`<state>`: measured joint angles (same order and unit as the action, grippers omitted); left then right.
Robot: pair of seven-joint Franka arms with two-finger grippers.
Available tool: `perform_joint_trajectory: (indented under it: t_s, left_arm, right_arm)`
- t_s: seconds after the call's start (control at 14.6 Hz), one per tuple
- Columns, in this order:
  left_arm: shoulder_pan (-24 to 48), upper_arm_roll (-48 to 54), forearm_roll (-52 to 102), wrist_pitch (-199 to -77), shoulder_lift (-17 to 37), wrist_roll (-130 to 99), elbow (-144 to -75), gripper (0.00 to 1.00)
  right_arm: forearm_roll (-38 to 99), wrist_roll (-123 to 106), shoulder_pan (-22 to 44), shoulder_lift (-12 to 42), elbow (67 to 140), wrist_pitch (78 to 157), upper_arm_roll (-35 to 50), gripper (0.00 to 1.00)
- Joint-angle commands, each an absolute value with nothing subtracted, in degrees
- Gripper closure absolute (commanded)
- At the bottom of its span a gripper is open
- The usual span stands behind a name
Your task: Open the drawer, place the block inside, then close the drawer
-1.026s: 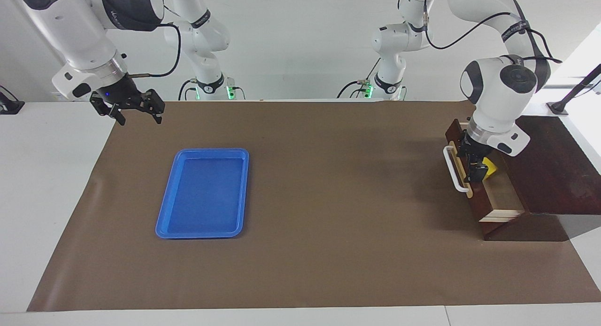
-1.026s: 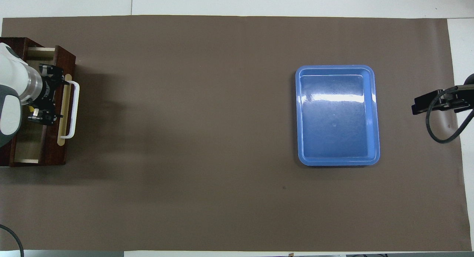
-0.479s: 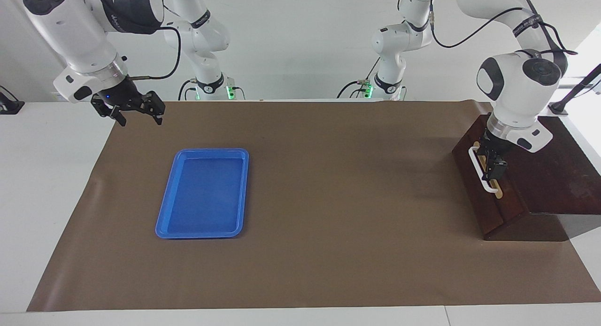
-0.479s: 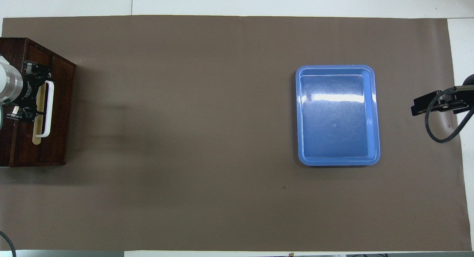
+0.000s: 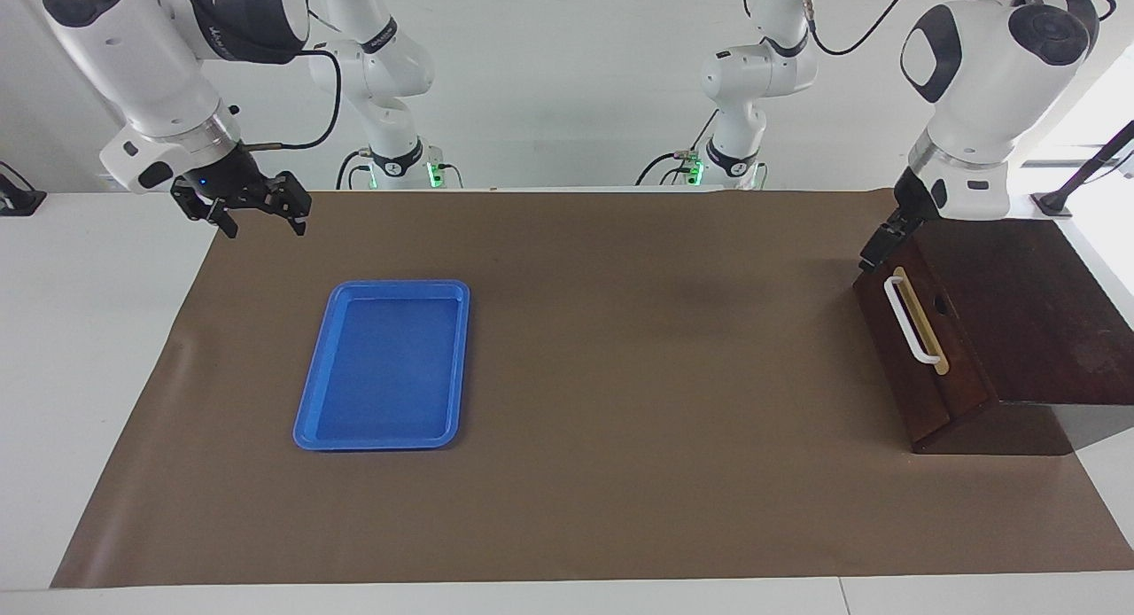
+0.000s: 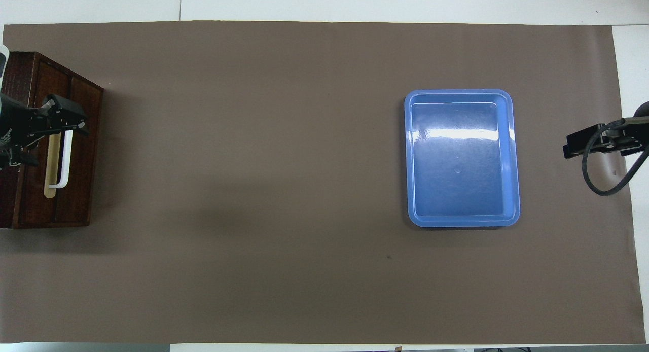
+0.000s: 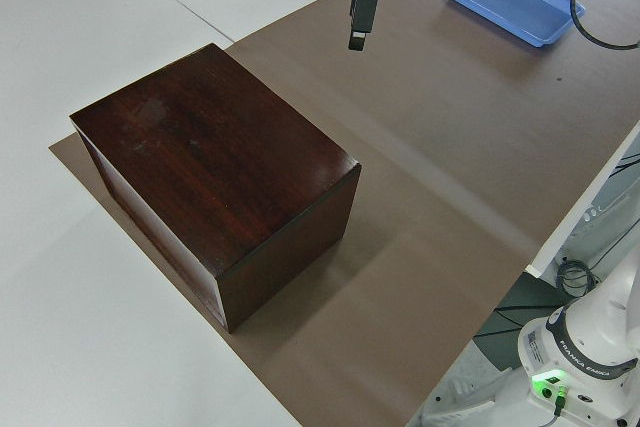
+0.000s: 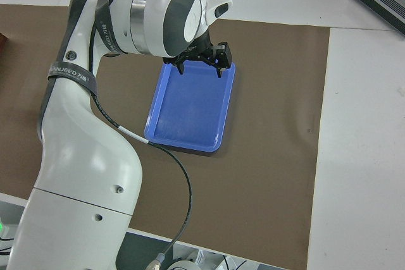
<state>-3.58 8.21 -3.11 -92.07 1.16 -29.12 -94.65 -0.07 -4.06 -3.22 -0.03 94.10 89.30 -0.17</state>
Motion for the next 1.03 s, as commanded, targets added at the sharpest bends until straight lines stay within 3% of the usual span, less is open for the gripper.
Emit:
perform_joint_trajectory:
  t_s: [0.0, 0.96]
  left_arm:
    - [-0.9, 7.3, -2.6, -88.9, 2.2, -14.6, -93.1, 0.0]
    - [-1.1, 7.6, -1.5, -85.1, -1.1, -1.6, -94.1, 0.0]
  right_arm:
    - [-1.3, -3.0, -2.6, 0.0, 93.6, 89.4, -0.5, 0.0]
    - [-2.5, -2.8, -2.2, -0.1, 93.1, 90.6, -0.4, 0.0]
